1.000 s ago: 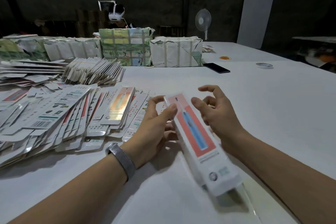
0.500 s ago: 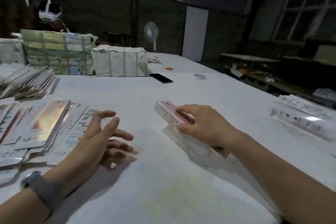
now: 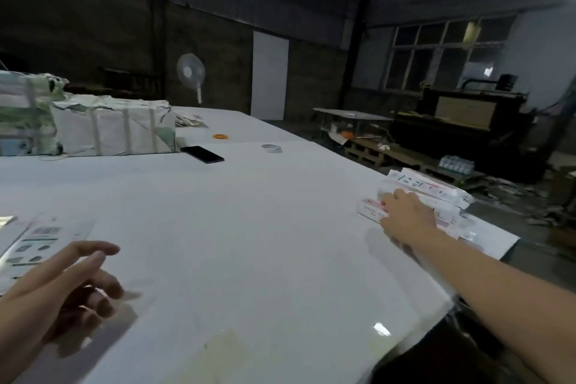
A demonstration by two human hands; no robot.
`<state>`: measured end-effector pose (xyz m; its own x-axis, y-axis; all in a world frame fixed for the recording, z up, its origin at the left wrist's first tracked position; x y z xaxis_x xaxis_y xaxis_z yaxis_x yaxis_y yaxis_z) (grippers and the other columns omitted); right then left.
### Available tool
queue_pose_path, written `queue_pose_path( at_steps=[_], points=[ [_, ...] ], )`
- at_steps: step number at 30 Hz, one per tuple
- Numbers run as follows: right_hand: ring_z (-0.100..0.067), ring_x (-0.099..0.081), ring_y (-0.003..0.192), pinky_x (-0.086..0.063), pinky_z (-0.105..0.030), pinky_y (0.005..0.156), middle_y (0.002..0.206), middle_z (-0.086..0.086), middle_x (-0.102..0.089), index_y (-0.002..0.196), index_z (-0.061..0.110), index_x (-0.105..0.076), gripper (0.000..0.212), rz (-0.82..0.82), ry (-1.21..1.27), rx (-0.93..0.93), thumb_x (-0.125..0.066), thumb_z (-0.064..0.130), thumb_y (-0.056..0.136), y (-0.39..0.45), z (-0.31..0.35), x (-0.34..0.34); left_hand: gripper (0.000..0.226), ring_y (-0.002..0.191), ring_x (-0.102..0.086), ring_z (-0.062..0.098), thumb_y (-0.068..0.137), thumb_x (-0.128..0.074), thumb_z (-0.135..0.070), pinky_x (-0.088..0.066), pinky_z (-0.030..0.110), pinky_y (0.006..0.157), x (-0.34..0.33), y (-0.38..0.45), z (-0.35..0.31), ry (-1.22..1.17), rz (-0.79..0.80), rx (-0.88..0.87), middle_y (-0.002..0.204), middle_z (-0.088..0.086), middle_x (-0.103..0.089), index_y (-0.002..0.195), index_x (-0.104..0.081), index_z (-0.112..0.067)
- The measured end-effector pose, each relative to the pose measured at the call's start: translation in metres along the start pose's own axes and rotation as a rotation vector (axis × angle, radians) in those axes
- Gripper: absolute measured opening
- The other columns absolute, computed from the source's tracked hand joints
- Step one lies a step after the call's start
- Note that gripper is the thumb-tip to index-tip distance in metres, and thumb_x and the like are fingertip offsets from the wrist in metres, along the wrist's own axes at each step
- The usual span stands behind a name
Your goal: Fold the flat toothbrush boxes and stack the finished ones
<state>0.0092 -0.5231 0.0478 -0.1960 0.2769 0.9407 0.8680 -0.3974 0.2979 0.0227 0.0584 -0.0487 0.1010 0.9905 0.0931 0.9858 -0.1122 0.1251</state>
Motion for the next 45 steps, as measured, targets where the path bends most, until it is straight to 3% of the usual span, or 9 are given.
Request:
queue_pose_path(
  at_steps=[4,11,14,17,22,35,38,42,45],
  points=[
    [-0.022,-0.047,0.119,-0.043,-0.037,0.086,0.125,0.003,-0.051,0.121,0.029,-0.053,0.029,-0.041,0.165,0.146,-0.050,0.036,0.094,-0.002,0.056,0.004,0.026,0.047,-0.062,0.032,0.086,-0.064,-0.043,-0.053,0.067,0.072,-0.012,0.000,-0.009,-0.017,-0.020,0.010,0.072,0.013,-0.068,0.107,-0.069,-0.029],
    [-0.014,-0.056,0.093,-0.041,-0.031,0.076,0.099,0.013,-0.055,0.112,0.032,-0.061,0.023,-0.005,0.663,0.472,-0.056,0.040,0.091,-0.059,0.211,0.055,0.014,0.048,-0.057,0.025,0.085,-0.067,-0.027,-0.041,0.026,0.045,-0.039,-0.023,-0.057,-0.045,-0.028,0.085,0.066,0.015,-0.062,0.093,-0.069,-0.016],
    [-0.013,-0.057,0.089,-0.048,-0.034,0.080,0.098,0.013,-0.058,0.104,0.035,-0.060,0.015,0.075,0.856,0.639,-0.058,0.039,0.090,-0.093,0.279,0.081,0.025,0.050,-0.060,0.017,0.094,-0.066,-0.005,-0.042,0.027,0.042,-0.031,-0.030,-0.071,0.394,-0.143,-0.184,0.064,0.000,-0.065,0.083,-0.070,-0.027],
    [-0.012,-0.057,0.085,-0.050,-0.035,0.082,0.094,0.013,-0.060,0.099,0.037,-0.058,0.010,0.092,0.949,0.775,-0.058,0.038,0.089,-0.122,0.332,0.096,0.018,0.085,-0.066,0.020,0.089,-0.072,-0.017,-0.049,0.037,0.067,-0.024,-0.029,-0.086,0.928,-0.287,-0.383,0.078,-0.016,-0.065,0.099,-0.067,-0.031],
    [-0.009,-0.056,0.082,-0.050,-0.035,0.083,0.089,0.013,-0.061,0.106,0.030,-0.066,0.018,0.098,1.010,0.827,-0.058,0.028,0.091,-0.150,0.365,0.075,0.066,0.134,-0.046,0.026,0.095,-0.049,-0.058,-0.039,0.041,0.107,0.003,-0.014,-0.059,1.330,-0.191,-0.026,0.146,0.003,-0.054,0.151,-0.032,-0.028],
    [-0.003,-0.056,0.066,-0.040,-0.014,0.065,0.067,0.027,-0.060,0.084,0.036,-0.064,0.023,0.166,1.232,0.814,-0.063,0.014,0.088,-0.144,0.366,0.063,0.054,0.104,-0.062,0.025,0.081,-0.043,-0.056,-0.054,0.039,0.084,-0.005,-0.020,-0.078,1.421,0.002,-0.119,0.123,-0.005,-0.063,0.130,-0.045,-0.032],
    [-0.003,-0.055,0.063,-0.041,-0.013,0.064,0.068,0.024,-0.060,0.085,0.038,-0.063,0.024,0.163,1.265,0.803,-0.063,0.014,0.088,-0.143,0.366,0.062,0.036,0.094,-0.063,0.033,0.088,-0.049,-0.030,-0.052,0.043,0.074,-0.008,-0.019,-0.082,1.462,-0.059,-0.255,0.112,-0.001,-0.064,0.123,-0.040,-0.030],
    [-0.005,-0.057,0.067,-0.045,-0.019,0.068,0.073,0.019,-0.062,0.093,0.041,-0.060,0.024,0.166,1.316,0.787,-0.062,0.018,0.090,-0.141,0.367,0.061,0.063,0.091,-0.061,0.040,0.086,-0.054,-0.002,-0.051,0.045,0.071,0.006,-0.019,-0.095,1.261,-0.264,-0.383,0.119,0.013,-0.066,0.140,-0.034,-0.027],
    [-0.006,-0.059,0.074,-0.053,-0.033,0.074,0.077,0.018,-0.063,0.111,0.038,-0.059,0.021,0.252,1.489,0.691,-0.063,0.031,0.092,-0.137,0.366,0.060,0.064,0.093,-0.067,0.027,0.086,-0.055,0.006,-0.056,0.029,0.069,0.006,-0.024,-0.098,0.932,-0.357,-0.450,0.118,0.001,-0.067,0.137,-0.039,-0.031]
  ],
)
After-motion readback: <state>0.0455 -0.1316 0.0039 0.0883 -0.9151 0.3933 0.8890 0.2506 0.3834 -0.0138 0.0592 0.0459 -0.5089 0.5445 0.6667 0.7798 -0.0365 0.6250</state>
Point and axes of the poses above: each hand's wrist, its own y-axis towards the middle knuckle, its own x-axis out of the back of the hand, z = x × y, the point moved 4 cm from there along y, towards the middle knuckle
